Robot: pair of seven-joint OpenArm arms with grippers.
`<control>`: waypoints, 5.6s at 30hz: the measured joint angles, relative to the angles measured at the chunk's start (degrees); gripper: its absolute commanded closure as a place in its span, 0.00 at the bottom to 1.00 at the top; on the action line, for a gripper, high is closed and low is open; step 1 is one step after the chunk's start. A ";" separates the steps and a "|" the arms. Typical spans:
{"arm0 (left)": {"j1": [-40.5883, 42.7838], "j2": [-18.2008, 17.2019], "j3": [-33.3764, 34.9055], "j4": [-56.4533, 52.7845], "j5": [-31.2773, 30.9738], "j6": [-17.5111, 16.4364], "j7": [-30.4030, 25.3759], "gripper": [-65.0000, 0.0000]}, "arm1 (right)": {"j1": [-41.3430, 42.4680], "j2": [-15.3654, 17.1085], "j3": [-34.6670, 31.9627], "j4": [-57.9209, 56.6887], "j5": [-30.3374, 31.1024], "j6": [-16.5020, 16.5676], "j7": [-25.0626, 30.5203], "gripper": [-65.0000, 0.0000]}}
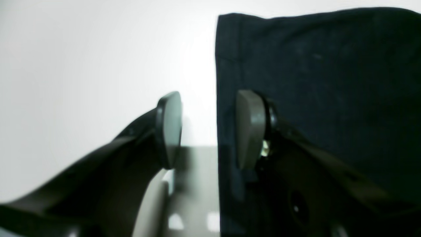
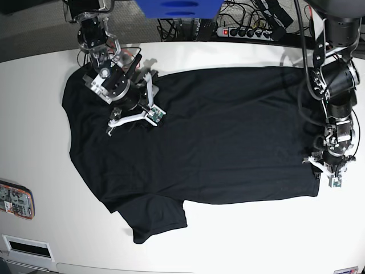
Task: Fold the T-shirt properly
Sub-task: 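Slide the left gripper along the shirt side toward the hem, then pinch the shirt side edge with the left gripper, then move the right gripper along the shirt side toward the hem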
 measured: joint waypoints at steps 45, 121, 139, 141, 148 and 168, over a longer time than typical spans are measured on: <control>4.07 6.05 -0.11 10.54 -0.15 0.42 1.68 0.77 | -0.20 0.04 0.00 0.00 0.00 0.02 -0.02 0.53; -0.76 5.16 6.34 -0.85 -2.12 0.55 -3.58 1.00 | 0.11 3.15 1.36 -0.02 0.35 0.11 0.20 0.53; 7.54 5.55 6.34 11.65 -1.55 0.55 -2.58 1.00 | 31.47 -3.93 8.26 -25.14 -0.02 -0.35 -0.24 0.53; 7.58 5.57 6.34 11.67 -1.57 0.57 -2.58 1.00 | 33.51 -4.15 8.15 -29.35 -0.13 0.15 -0.76 0.53; 7.78 5.60 6.34 11.78 -1.68 0.57 -2.69 1.00 | 45.62 -4.42 9.09 -48.43 0.50 -0.44 8.20 0.53; 7.69 5.57 6.34 11.80 -1.55 0.46 -2.71 1.00 | 62.62 -4.55 26.88 -99.82 -0.17 -18.36 52.04 0.53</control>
